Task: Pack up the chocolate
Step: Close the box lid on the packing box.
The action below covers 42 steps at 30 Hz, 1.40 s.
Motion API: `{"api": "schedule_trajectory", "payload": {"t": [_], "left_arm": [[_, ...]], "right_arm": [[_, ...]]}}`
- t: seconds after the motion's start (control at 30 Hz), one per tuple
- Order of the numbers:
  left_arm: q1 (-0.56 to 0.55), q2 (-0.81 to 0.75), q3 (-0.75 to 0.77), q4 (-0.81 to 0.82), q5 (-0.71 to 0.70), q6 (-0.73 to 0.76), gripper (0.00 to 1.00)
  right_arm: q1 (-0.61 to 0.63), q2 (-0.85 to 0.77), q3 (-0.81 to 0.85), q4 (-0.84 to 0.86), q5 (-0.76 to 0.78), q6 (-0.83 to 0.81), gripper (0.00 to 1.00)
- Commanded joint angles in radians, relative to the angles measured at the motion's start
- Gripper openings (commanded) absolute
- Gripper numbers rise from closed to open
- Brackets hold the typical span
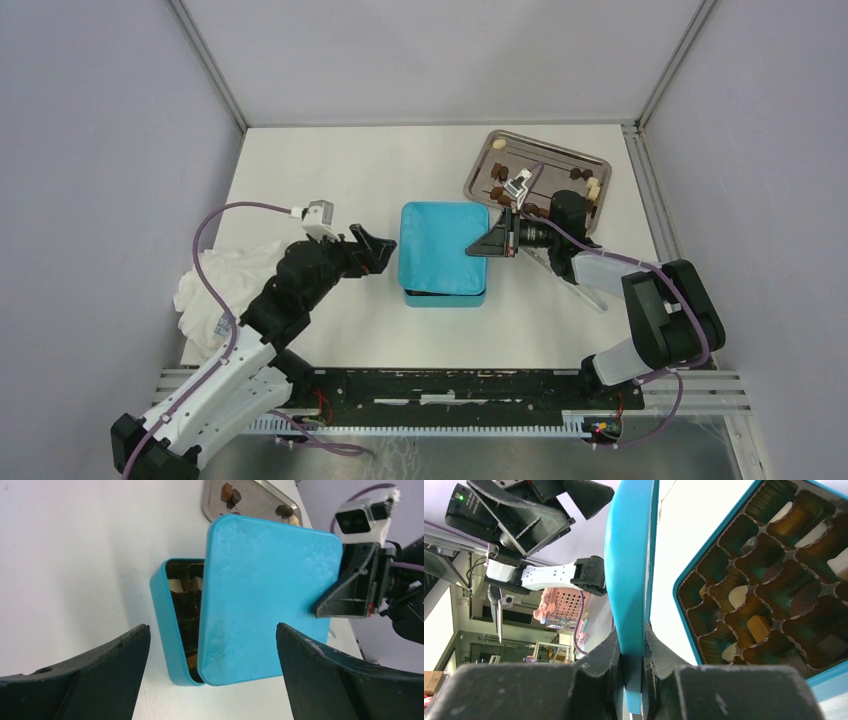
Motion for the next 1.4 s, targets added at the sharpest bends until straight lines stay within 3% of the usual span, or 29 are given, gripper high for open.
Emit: {"api": "schedule_trajectory", "payload": {"t": [0.0, 0.13, 0.23, 0.37, 0.53, 0.6, 0.73, 0.8, 0.9, 1.07, 1.2, 1.37], "left_arm": [[0.074, 0.074, 0.086, 0.009, 0.110, 0.036, 1.00], [0.184, 0.120, 0.113, 0.079, 0.268, 0.001, 1.00], [0.193, 0.141, 0.084, 0.100, 0.335, -0.038, 1.00], [0.193, 0.086, 0.055, 0.083, 0.288, -0.026, 1.00], [0.193, 0.052, 0.000, 0.006, 0.234, -0.020, 0.97], [0.193, 0.088, 0.007, -0.007, 0.234, -0.009, 0.92], [0.191, 0.228, 0.006, 0.039, 0.287, -0.027, 0.66], [0.190, 0.306, 0.038, 0.029, 0.266, -0.013, 0.56], [0.156, 0.431, 0.119, -0.018, 0.227, 0.023, 0.52], [0.048, 0.577, 0.242, -0.097, 0.056, 0.028, 0.53], [-0.066, 0.655, 0.344, -0.223, -0.176, 0.009, 0.56], [-0.095, 0.719, 0.392, -0.250, -0.249, 0.002, 0.57]], "right_arm": [[0.002, -0.001, 0.006, 0.033, -0.001, -0.004, 0.05], [0.002, -0.002, 0.012, 0.033, -0.005, 0.013, 0.05], [0.000, -0.027, 0.005, 0.044, -0.002, 0.014, 0.05], [-0.042, -0.066, 0.017, 0.110, -0.026, 0.077, 0.03], [-0.234, -0.193, -0.010, 0.177, -0.016, 0.120, 0.01], [-0.300, -0.225, -0.034, 0.260, -0.025, 0.170, 0.01], [-0.393, -0.290, -0.072, 0.237, -0.028, 0.131, 0.00], [-0.428, -0.308, -0.088, 0.206, -0.022, 0.094, 0.00], [-0.445, -0.305, -0.118, 0.202, -0.026, 0.071, 0.00], [-0.458, -0.289, -0.124, 0.198, -0.032, 0.068, 0.00], [-0.457, -0.293, -0.132, 0.183, -0.040, 0.062, 0.00], [-0.459, -0.320, -0.128, 0.161, -0.034, 0.042, 0.00]]}}
